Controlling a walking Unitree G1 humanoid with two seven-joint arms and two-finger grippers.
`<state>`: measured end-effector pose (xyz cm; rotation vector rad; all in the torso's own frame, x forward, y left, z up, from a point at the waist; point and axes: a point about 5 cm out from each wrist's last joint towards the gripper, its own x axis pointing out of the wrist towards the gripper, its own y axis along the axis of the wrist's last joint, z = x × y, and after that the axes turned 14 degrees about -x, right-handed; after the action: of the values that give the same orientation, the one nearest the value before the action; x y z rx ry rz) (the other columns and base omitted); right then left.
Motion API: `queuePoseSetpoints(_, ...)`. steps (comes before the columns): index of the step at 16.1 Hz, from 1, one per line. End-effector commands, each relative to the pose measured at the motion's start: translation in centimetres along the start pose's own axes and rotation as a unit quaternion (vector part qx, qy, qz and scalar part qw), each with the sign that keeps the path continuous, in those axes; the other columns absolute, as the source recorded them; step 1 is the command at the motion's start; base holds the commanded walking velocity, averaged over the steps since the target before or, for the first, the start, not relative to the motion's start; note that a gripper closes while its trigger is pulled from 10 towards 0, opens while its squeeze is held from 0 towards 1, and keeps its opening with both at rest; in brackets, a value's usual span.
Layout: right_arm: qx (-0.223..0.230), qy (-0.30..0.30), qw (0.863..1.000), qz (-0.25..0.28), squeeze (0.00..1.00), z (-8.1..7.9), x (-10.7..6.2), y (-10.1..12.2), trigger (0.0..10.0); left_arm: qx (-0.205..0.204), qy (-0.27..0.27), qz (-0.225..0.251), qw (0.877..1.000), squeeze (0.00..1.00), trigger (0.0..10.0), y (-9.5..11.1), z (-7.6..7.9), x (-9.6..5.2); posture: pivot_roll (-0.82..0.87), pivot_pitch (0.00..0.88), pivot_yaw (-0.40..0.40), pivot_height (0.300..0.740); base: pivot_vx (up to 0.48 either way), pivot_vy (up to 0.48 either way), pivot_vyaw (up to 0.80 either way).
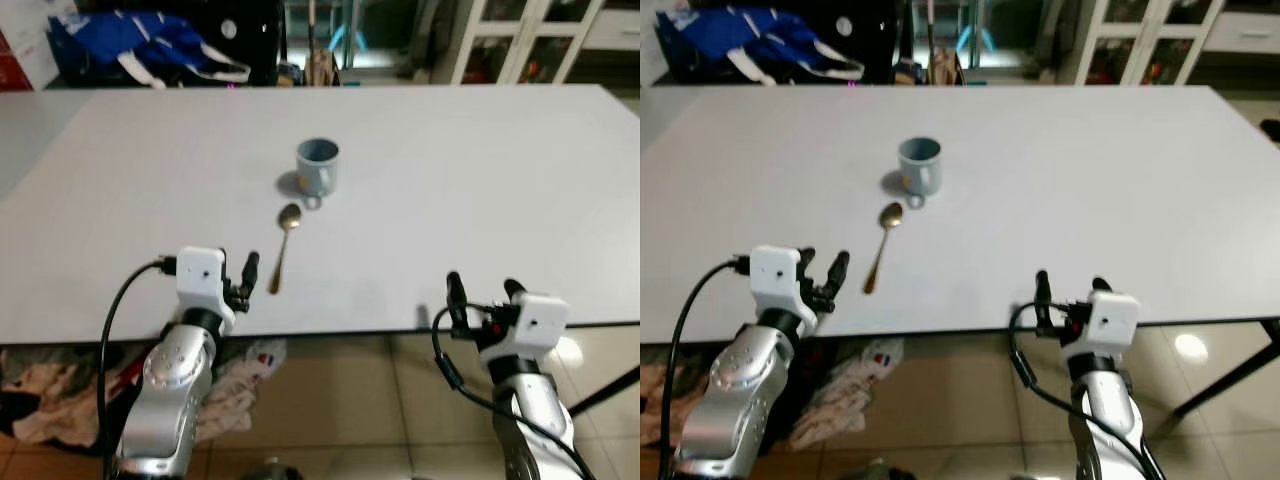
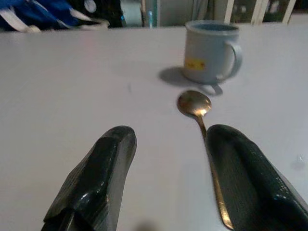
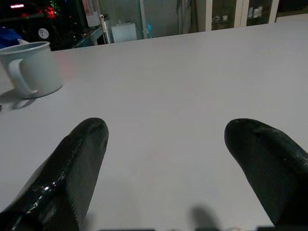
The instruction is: Setting the table
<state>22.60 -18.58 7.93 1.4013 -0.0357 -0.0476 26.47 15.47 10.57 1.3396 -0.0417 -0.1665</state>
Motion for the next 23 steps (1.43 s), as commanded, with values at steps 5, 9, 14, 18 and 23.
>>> queuePoseSetpoints(5,-0.003,0.004,1.000,-0.003,0.00,0.29,0.28,-0.24,10.0,0.000,0.000,-0.003,1.000,0.00,10.0,-0.03,0.64,0.07,-0.09,0.000,0.022,0.727,0.000,0.450,0.41)
queuePoseSetpoints(9,-0.007,0.010,1.000,-0.006,0.00,0.08,0.46,-0.35,10.0,0.002,-0.002,-0.002,1.000,0.00,10.0,0.07,0.85,0.23,-0.09,0.000,0.025,0.727,0.000,0.455,0.00)
queuePoseSetpoints(14,-0.017,0.021,1.000,-0.009,0.00,0.20,0.41,-0.39,10.0,-0.002,0.003,-0.004,1.000,0.00,10.0,-0.06,1.00,0.25,-0.10,0.000,0.014,0.727,0.000,0.457,-0.80)
queuePoseSetpoints(18,-0.023,0.025,0.999,-0.009,0.00,0.13,0.36,-0.44,10.0,0.005,0.010,-0.012,1.000,0.00,10.0,-0.29,0.63,0.32,-0.09,0.000,0.010,0.727,0.000,0.459,-0.60)
queuePoseSetpoints(23,-0.027,0.025,0.999,-0.010,0.00,-0.14,0.27,-0.45,10.0,0.010,0.005,-0.013,1.000,0.00,10.0,-0.13,0.62,0.68,-0.10,0.000,0.023,0.727,0.000,0.461,-0.32)
